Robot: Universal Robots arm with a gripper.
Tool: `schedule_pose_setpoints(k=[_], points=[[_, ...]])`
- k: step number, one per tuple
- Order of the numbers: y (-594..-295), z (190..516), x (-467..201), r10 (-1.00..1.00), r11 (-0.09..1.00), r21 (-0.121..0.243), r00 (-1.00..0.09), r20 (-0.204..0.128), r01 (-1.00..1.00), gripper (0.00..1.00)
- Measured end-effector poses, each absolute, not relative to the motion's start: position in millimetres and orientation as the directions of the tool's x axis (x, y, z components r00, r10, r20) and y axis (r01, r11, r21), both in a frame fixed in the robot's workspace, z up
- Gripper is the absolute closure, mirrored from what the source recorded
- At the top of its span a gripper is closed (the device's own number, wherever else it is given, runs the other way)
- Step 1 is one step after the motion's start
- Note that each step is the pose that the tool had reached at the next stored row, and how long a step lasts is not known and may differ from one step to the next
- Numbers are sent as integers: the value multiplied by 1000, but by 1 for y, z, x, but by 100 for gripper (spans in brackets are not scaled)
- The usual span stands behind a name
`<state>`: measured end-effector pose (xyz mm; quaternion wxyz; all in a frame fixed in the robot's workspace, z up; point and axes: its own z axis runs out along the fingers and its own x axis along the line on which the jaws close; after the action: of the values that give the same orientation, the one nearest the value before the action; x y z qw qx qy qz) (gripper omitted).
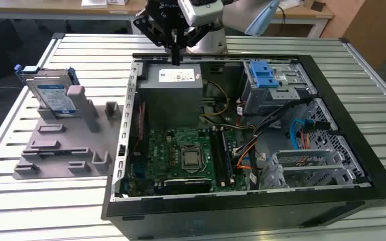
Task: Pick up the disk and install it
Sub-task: 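Reach for the disk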
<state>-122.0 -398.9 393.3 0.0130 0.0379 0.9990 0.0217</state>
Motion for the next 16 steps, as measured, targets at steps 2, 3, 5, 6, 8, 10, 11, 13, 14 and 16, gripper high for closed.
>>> schedule_pose_setpoints(k=[2, 3, 5, 6, 8, 10, 11, 13, 14, 16], points=[[-399, 393, -122, 76, 996, 44, -997, -24, 75, 89], [-399, 393, -122, 76, 996, 44, -997, -24, 75, 89], [-399, 393, -122, 76, 996, 44, -997, -24, 75, 89], [-399, 393, -123, 76, 996, 44, -997, -24, 75, 89], [-399, 393, -123, 76, 996, 44, -997, -24, 75, 89], [-399, 393, -124, 76, 996, 44, -997, -24, 75, 89], [-399, 393, -125, 76, 996, 44, -997, -25, 75, 89], [-399, 393, -126, 76, 996, 44, -997, -24, 75, 89], [-399, 393, -127, 76, 996, 44, -997, -24, 75, 89], [-399, 393, -129, 76, 996, 44, -997, -24, 75, 89]])
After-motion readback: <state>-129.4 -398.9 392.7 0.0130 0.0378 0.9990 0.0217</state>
